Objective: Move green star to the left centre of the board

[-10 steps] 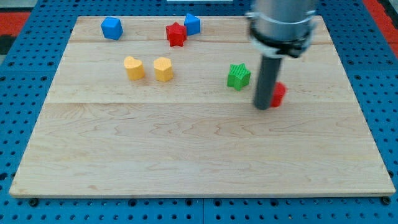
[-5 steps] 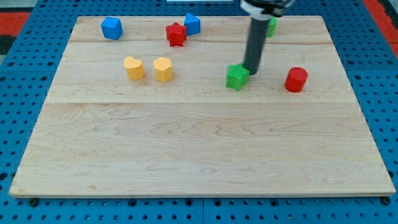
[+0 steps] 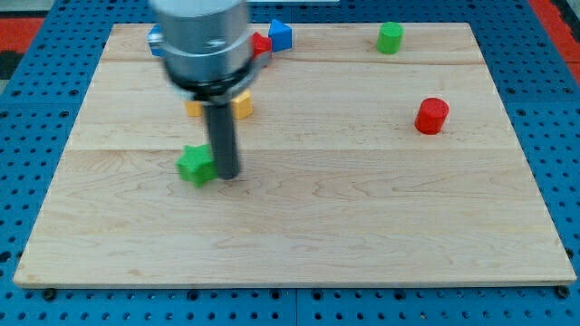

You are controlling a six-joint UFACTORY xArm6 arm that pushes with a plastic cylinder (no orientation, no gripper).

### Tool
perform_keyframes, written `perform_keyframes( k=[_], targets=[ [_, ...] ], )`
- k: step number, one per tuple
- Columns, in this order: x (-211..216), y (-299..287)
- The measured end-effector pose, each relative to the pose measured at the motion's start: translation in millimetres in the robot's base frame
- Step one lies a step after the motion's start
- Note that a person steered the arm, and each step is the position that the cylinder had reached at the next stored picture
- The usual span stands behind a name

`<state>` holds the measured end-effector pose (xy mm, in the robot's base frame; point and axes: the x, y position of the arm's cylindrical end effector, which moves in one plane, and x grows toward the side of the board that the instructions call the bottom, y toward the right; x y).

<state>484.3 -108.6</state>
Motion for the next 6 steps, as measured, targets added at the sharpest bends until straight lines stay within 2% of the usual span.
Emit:
perform_keyframes(
  k=[1, 2, 3, 5, 6],
  targets=[
    [-2, -68],
    [16, -78],
    [-19, -108],
    [-78, -92],
    [-80, -87]
  ],
)
